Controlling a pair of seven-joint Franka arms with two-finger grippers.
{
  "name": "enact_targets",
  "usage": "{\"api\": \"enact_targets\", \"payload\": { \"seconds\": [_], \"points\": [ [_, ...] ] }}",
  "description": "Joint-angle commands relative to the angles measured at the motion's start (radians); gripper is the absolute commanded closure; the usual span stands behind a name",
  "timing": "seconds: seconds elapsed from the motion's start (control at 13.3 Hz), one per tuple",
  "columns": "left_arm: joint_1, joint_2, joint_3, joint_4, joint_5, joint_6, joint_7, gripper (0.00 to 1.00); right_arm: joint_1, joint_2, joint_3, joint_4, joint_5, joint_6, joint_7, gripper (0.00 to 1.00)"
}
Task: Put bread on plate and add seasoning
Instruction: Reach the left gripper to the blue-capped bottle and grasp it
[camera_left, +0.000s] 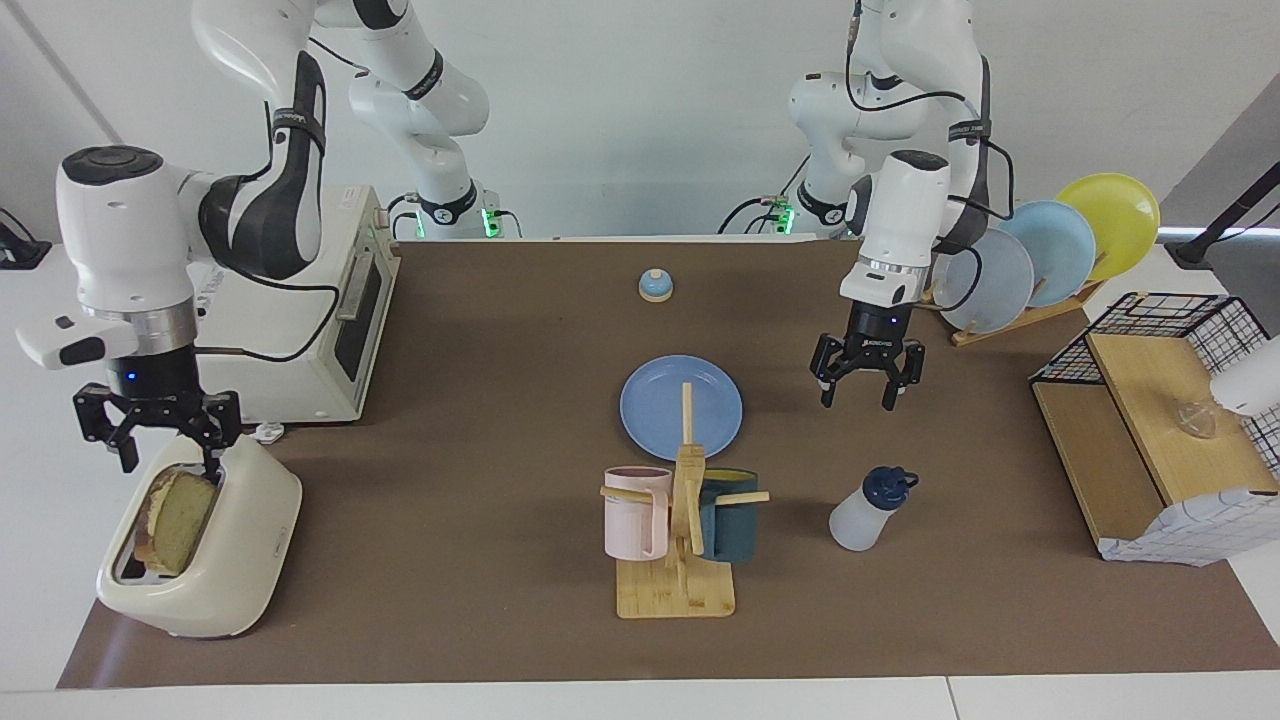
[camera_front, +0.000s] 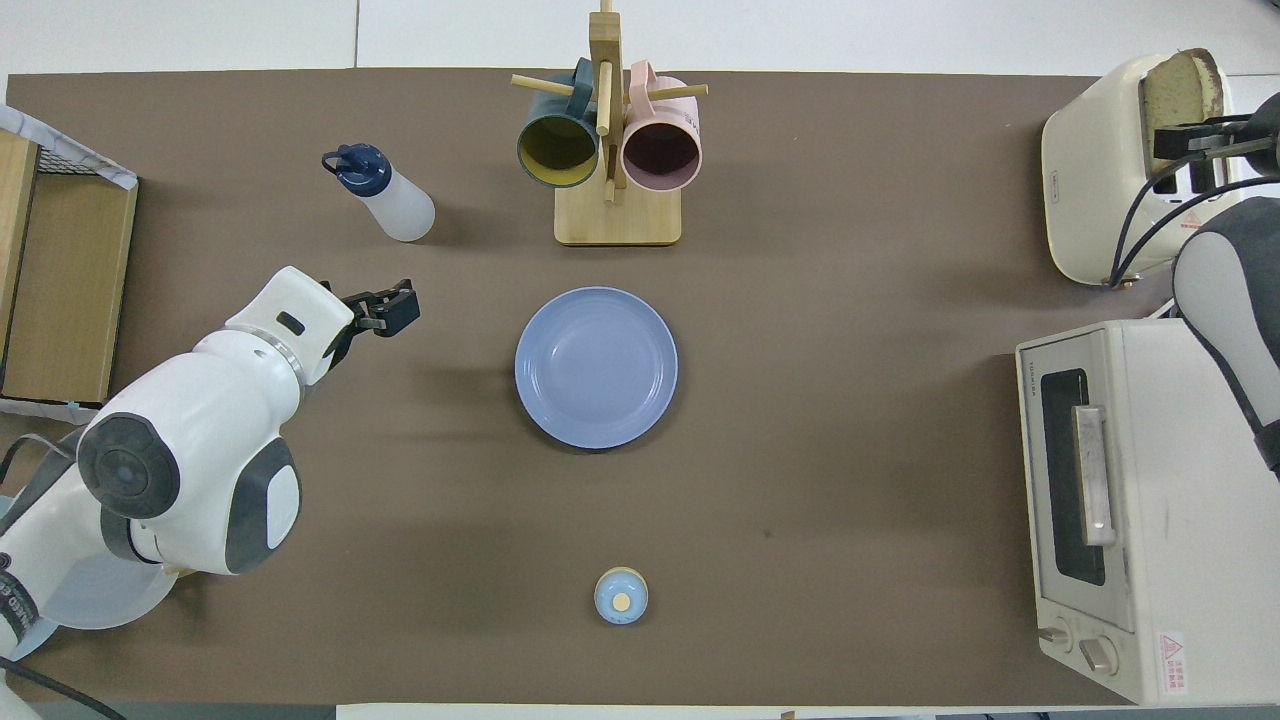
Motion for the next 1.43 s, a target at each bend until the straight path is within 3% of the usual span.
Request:
{"api": "enact_targets", "payload": {
  "seconds": [0.0,0.3,0.83,0.9,0.98,1.2,1.28,1.35],
  "points": [
    [-0.013,0.085,0.014,-0.004,0.013,0.137,-0.018,0.00,-0.014,0.013,0.008,0.018,-0.016,0.009,-0.022,0.27],
    [-0.011,0.171,0.020,0.009,0.006,0.243,-0.018,0.00,-0.015,0.013,0.008,0.021,-0.017,0.011,-0.054,0.38],
    [-0.022,0.244,0.037,0.039,-0.001,0.296,-0.014,0.00,-0.020,0.024,0.008,0.018,-0.016,0.043,-0.071,0.38],
    [-0.049,0.262,0.068,0.045,-0.003,0.299,-0.015,0.00,-0.021,0.024,0.008,0.020,-0.017,0.043,-0.074,0.43],
    [-0.104,0.279,0.126,0.061,-0.003,0.305,-0.014,0.00,-0.021,0.024,0.008,0.020,-0.016,0.041,-0.106,0.55],
    [-0.395,0.342,0.418,0.096,-0.065,0.326,-0.018,0.00,-0.024,0.024,0.008,0.021,-0.016,0.041,-0.131,0.65],
    [-0.454,0.366,0.462,0.108,-0.107,0.334,-0.017,0.00,-0.024,0.024,0.008,0.023,-0.016,0.040,-0.131,0.73],
    [-0.464,0.372,0.473,0.121,-0.109,0.334,-0.018,0.00,-0.024,0.023,0.008,0.026,-0.019,0.034,-0.137,0.90]
  ]
}}
